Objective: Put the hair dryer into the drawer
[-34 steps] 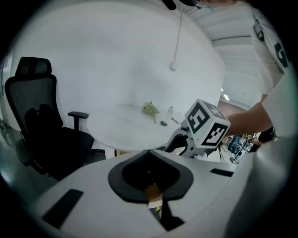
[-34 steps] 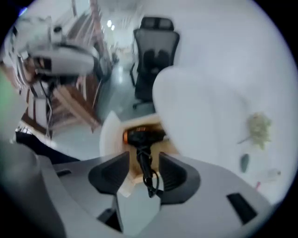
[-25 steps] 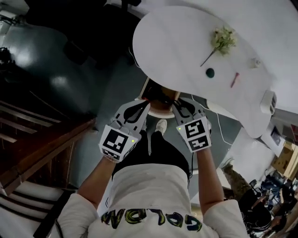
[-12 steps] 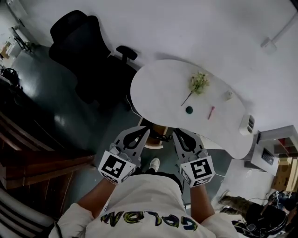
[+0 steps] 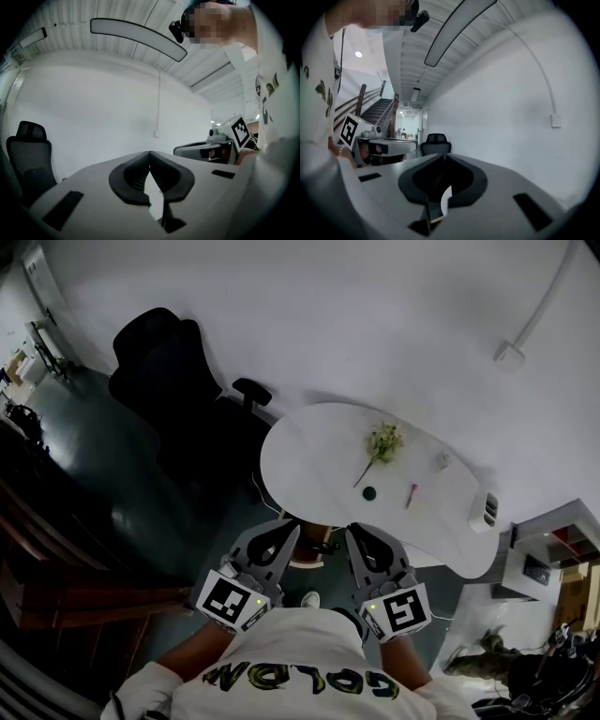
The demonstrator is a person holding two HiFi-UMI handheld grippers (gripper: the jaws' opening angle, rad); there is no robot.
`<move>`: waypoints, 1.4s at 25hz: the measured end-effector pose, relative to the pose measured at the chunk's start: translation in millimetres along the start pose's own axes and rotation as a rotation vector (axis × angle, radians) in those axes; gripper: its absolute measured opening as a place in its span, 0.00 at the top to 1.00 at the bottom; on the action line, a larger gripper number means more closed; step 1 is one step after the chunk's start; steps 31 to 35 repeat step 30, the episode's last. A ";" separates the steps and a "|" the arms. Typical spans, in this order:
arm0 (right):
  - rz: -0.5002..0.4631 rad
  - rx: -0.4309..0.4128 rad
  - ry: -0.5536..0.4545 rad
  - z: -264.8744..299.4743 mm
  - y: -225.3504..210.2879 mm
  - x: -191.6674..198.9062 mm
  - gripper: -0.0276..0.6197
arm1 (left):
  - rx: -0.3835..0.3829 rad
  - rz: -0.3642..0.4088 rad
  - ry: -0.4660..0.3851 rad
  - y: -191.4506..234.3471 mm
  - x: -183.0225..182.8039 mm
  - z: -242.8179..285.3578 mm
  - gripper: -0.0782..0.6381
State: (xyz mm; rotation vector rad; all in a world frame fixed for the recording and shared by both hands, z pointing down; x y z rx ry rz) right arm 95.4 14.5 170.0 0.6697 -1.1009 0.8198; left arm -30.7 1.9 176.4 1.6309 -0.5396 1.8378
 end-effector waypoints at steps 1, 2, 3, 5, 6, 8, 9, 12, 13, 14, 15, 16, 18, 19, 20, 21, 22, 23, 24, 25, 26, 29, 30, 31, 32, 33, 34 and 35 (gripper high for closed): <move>0.000 -0.002 -0.011 -2.5 2.4 -2.8 0.91 | 0.003 -0.001 -0.010 -1.3 -2.5 -2.5 0.87; 0.004 -0.002 -0.020 -4.7 4.4 -4.6 0.91 | 0.007 -0.001 -0.018 -2.1 -4.6 -4.6 0.87; 0.008 -0.002 -0.027 -6.5 5.6 -5.7 0.91 | 0.010 -0.002 -0.024 -2.7 -6.3 -6.1 0.87; 0.013 -0.001 -0.034 -8.5 5.9 -6.7 0.94 | 0.014 -0.003 -0.031 -2.6 -8.8 -8.0 0.87; 0.012 0.000 -0.034 -8.6 5.3 -7.1 0.94 | 0.012 -0.004 -0.032 -2.2 -9.6 -8.7 0.87; 0.011 0.003 -0.036 -7.8 3.0 -8.2 0.94 | 0.007 -0.001 -0.029 -1.3 -10.0 -8.4 0.87; 0.010 0.006 -0.037 -7.1 1.6 -8.8 0.94 | 0.007 0.002 -0.027 -0.9 -10.1 -7.3 0.87; 0.004 0.019 -0.039 -4.0 -2.0 -10.7 0.94 | 0.014 0.006 -0.029 0.9 -11.3 -2.1 0.87; 0.004 0.021 -0.043 -3.0 -2.5 -12.1 0.94 | 0.017 0.007 -0.033 1.6 -12.3 -0.7 0.87; 0.006 0.023 -0.050 -2.4 -2.3 -13.7 0.94 | 0.019 0.007 -0.037 2.1 -13.5 0.0 0.87; 0.009 0.025 -0.057 -2.4 -1.7 -15.1 0.94 | 0.022 0.006 -0.041 2.2 -14.4 -0.3 0.87; 0.011 0.029 -0.063 -2.6 -1.3 -16.0 0.94 | 0.025 0.003 -0.045 2.1 -15.3 -0.9 0.87; 0.006 0.049 -0.070 -3.6 -3.6 -16.8 0.94 | 0.031 -0.006 -0.052 1.2 -17.0 -1.5 0.87; 0.003 0.057 -0.070 -3.9 -5.7 -16.9 0.94 | 0.032 -0.008 -0.054 0.8 -17.9 -1.4 0.87; 0.002 0.061 -0.069 -3.9 -7.4 -17.0 0.94 | 0.031 -0.007 -0.055 0.7 -18.5 -1.2 0.87; 0.001 0.062 -0.068 -3.9 -8.4 -17.3 0.94 | 0.029 -0.007 -0.055 1.1 -18.6 -1.1 0.87; -0.001 0.061 -0.067 -3.8 -8.2 -17.4 0.94 | 0.027 -0.006 -0.054 1.6 -18.4 -1.2 0.87; -0.004 0.060 -0.067 -3.9 -7.3 -17.3 0.94 | 0.025 -0.006 -0.052 2.2 -17.7 -1.8 0.87; -0.006 0.058 -0.066 -3.9 -6.2 -16.9 0.94 | 0.024 -0.007 -0.050 2.8 -16.9 -2.6 0.87; -0.006 0.058 -0.066 -3.9 -5.7 -16.3 0.94 | 0.023 -0.008 -0.049 3.2 -16.1 -3.2 0.87; -0.005 0.060 -0.066 -4.1 -6.2 -15.5 0.94 | 0.024 -0.011 -0.047 3.4 -15.4 -3.4 0.87; 0.000 0.070 -0.062 -5.5 -10.1 -12.1 0.94 | 0.024 -0.020 -0.048 3.2 -13.9 -3.9 0.87; 0.001 0.074 -0.060 -6.2 -11.5 -11.0 0.94 | 0.023 -0.022 -0.048 3.0 -13.5 -4.1 0.87; 0.001 0.074 -0.060 -6.2 -11.5 -11.0 0.94 | 0.023 -0.022 -0.048 3.0 -13.5 -4.1 0.87; 0.001 0.074 -0.060 -6.2 -11.5 -11.0 0.94 | 0.023 -0.022 -0.048 3.0 -13.5 -4.1 0.87; 0.001 0.074 -0.060 -6.2 -11.5 -11.0 0.94 | 0.023 -0.022 -0.048 3.0 -13.5 -4.1 0.87; 0.001 0.074 -0.060 -6.2 -11.5 -11.0 0.94 | 0.023 -0.022 -0.048 3.0 -13.5 -4.1 0.87; 0.001 0.074 -0.060 -6.2 -11.5 -11.0 0.94 | 0.023 -0.022 -0.048 3.0 -13.5 -4.1 0.87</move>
Point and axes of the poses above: the fingertips, and each gripper's own axes: z forward along the fingers, y to its left, x out of its underside, the point moved 3 cm from there along -z, backward along the fingers, and after that the axes turned 12 degrees about y, right-handed, at the moved point
